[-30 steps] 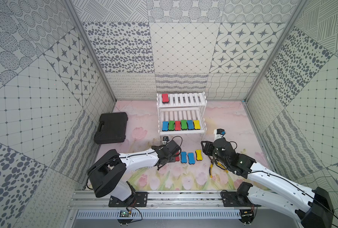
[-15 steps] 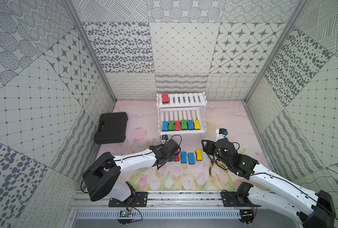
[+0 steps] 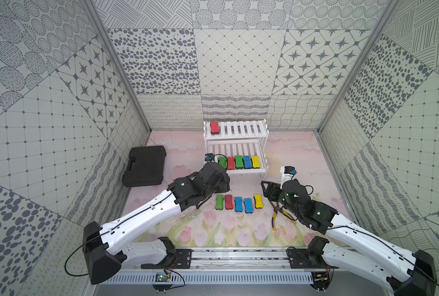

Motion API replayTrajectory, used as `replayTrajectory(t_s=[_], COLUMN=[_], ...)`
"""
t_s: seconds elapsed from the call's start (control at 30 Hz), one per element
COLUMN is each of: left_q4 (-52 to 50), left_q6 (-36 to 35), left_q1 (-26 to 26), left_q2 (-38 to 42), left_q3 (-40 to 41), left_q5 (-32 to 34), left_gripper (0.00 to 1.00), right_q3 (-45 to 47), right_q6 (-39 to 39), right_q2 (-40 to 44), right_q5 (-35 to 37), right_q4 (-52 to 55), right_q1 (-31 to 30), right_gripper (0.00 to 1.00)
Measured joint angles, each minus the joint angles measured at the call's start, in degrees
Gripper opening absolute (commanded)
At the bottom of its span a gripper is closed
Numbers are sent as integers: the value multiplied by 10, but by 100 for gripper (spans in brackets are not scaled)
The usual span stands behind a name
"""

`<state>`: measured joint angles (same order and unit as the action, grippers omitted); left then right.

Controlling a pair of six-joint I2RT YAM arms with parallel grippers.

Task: Remove the whiteboard erasers from the shelf
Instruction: Pick up the whiteboard eraser from the shelf.

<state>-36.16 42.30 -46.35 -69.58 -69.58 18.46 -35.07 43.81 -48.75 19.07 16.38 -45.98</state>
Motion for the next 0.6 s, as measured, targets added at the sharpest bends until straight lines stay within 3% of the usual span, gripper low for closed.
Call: replayTrajectory(t_s=[0.33,0.6], left_q4=[-73,-121], left_q6=[-120,-186], left_q1=[125,155], left_q2=[-173,-323], left_q3=[-331,-516], left_q5=[-9,1], left_gripper=[68,68], right_q3=[0,0], right_q6=[-12,-12], right_q2=[9,7], right_q5=[0,0], right_q4=[-7,-7], right_q1=[0,0], right_gripper=[68,68])
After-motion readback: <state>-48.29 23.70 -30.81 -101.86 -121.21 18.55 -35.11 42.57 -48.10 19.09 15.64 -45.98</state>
